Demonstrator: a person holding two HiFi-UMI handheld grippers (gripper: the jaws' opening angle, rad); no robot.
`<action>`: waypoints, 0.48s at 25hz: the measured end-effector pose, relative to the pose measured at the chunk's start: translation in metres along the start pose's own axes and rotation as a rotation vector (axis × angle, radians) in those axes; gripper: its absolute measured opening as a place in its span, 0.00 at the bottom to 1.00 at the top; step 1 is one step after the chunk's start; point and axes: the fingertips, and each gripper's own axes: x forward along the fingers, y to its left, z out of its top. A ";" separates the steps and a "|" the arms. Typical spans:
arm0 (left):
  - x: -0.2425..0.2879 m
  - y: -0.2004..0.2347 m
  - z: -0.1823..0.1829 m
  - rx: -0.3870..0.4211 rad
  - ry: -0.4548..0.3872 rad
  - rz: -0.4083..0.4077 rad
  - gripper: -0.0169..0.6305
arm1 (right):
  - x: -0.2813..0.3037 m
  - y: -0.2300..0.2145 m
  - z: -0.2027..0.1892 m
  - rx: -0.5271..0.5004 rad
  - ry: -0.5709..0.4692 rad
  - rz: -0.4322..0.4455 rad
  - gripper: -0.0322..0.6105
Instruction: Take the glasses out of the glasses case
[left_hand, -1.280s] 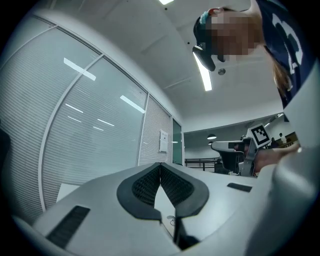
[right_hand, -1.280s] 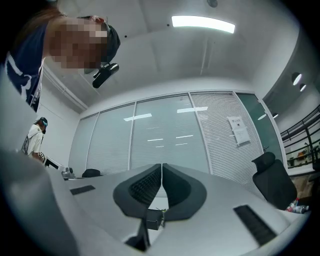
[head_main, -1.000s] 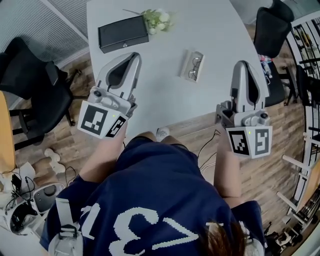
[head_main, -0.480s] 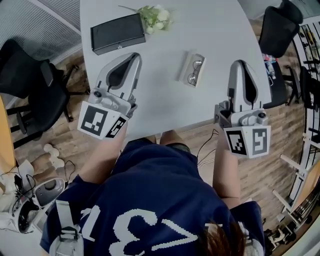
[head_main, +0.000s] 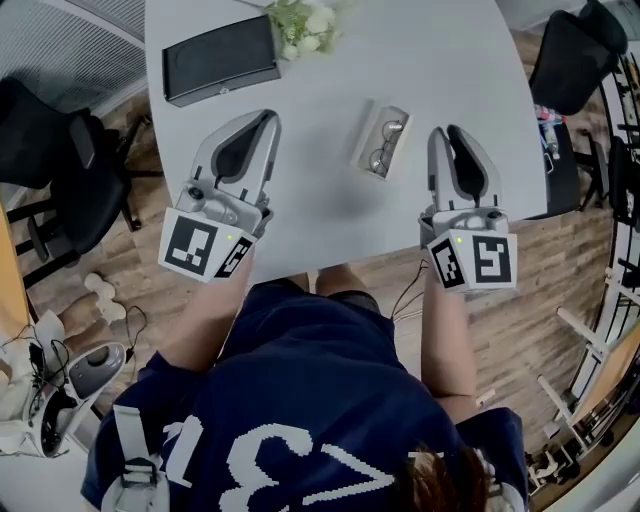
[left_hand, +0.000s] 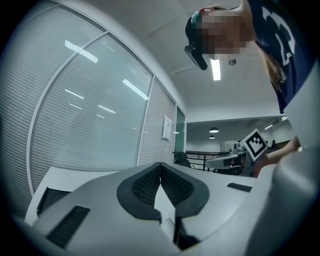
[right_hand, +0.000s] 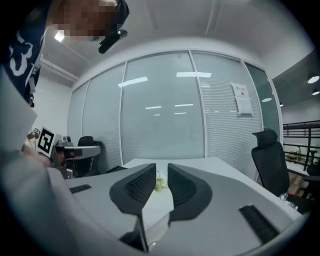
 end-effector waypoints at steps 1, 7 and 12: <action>0.002 0.000 -0.004 -0.001 0.008 -0.001 0.05 | 0.004 -0.003 -0.013 0.004 0.035 -0.003 0.19; 0.010 -0.002 -0.026 -0.016 0.057 -0.006 0.05 | 0.024 -0.016 -0.097 0.061 0.222 -0.027 0.20; 0.013 -0.005 -0.040 -0.028 0.088 -0.010 0.05 | 0.041 -0.021 -0.166 0.125 0.366 -0.052 0.24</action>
